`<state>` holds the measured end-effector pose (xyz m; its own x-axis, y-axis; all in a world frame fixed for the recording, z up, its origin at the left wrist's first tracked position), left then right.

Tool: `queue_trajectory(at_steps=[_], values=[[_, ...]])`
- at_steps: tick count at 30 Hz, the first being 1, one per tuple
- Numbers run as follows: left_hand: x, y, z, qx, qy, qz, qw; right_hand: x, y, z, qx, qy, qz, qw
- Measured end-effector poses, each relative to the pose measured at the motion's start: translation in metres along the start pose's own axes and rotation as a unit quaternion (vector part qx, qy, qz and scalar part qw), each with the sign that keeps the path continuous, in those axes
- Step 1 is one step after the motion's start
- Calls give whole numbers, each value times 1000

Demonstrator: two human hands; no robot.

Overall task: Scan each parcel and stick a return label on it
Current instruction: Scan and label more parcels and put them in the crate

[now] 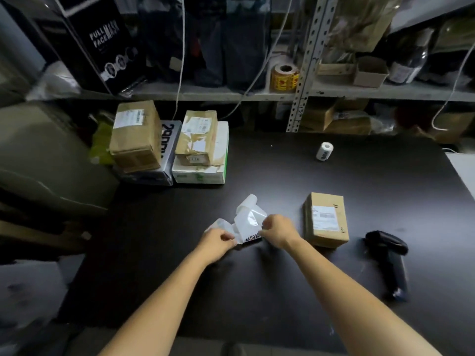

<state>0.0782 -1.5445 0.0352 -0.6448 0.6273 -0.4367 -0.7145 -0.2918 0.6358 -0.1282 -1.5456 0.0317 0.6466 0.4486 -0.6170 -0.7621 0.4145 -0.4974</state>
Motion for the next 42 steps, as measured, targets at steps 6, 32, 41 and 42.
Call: queue_trajectory(at_steps=[6, 32, 41, 42], values=[[21, 5, -18, 21, -4, 41, 999, 16, 9, -12, -3, -3, -141, 990], [-6, 49, -19, 109, 65, 174, 977, -42, -2, 18, -27, 58, -387, 920], [1, 51, -22, 114, 46, 228, 966, -46, -60, 29, -180, 123, 13, 976], [1, 52, -22, 118, 40, 234, 964, -43, -63, 29, -187, 121, 31, 974]])
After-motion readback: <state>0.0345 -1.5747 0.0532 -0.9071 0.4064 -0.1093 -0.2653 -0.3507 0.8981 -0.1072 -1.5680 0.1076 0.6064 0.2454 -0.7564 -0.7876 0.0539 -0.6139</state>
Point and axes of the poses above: each hand's wrist, its own z-axis away from the middle knuckle, its own x-axis out of the palm, y = z × x, the point moved 9 cm from there along -z, towards the middle knuckle, and after that the axes turned 10 degrees about -y, right-handed, at the moved point
